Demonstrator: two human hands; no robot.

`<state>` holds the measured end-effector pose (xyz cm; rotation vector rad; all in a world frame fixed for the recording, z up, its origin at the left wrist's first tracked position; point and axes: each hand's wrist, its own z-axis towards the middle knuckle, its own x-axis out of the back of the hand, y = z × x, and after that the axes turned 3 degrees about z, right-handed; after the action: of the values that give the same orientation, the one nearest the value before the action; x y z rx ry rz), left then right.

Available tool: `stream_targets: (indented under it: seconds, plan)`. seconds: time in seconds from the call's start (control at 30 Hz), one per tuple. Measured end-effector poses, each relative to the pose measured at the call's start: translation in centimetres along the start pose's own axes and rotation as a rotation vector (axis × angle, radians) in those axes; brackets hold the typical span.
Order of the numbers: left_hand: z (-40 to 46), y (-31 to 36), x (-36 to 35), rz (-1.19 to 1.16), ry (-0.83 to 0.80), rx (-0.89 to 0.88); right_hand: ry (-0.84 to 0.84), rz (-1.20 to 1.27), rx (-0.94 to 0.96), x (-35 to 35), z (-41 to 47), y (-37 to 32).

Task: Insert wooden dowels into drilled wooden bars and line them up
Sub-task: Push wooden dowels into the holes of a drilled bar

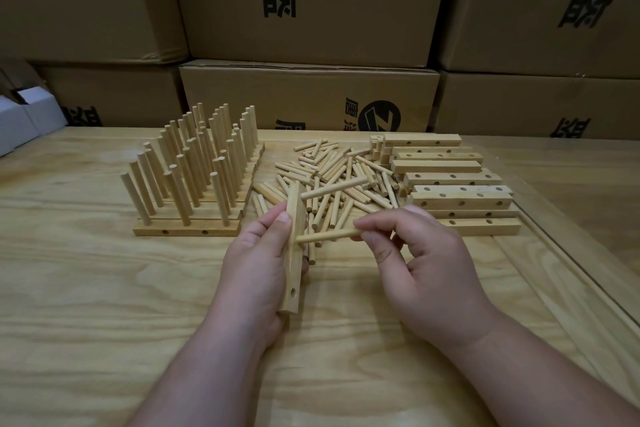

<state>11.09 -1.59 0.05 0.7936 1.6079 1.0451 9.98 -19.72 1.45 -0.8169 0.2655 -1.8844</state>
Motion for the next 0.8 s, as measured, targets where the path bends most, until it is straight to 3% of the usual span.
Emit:
stream_targets:
  seconds: [0.5,0.6,0.7,0.8]
  plan:
    - [-0.46,0.11,-0.22,0.070,0.020,-0.030,-0.009,-0.001,-0.054,-0.07,0.04,-0.15]
    - [-0.47,0.17,-0.26,0.032,0.029,-0.026,-0.037,0.013,-0.118,-0.22,-0.21,-0.08]
    - [-0.61,0.43,-0.43,-0.038,-0.012,0.009,-0.135,0.221,-0.296,-0.83,-0.51,-0.34]
    - [-0.54,0.75,-0.38,-0.181,-0.016,0.042,-0.177,0.240,-0.302,-0.85,-0.78,-0.24]
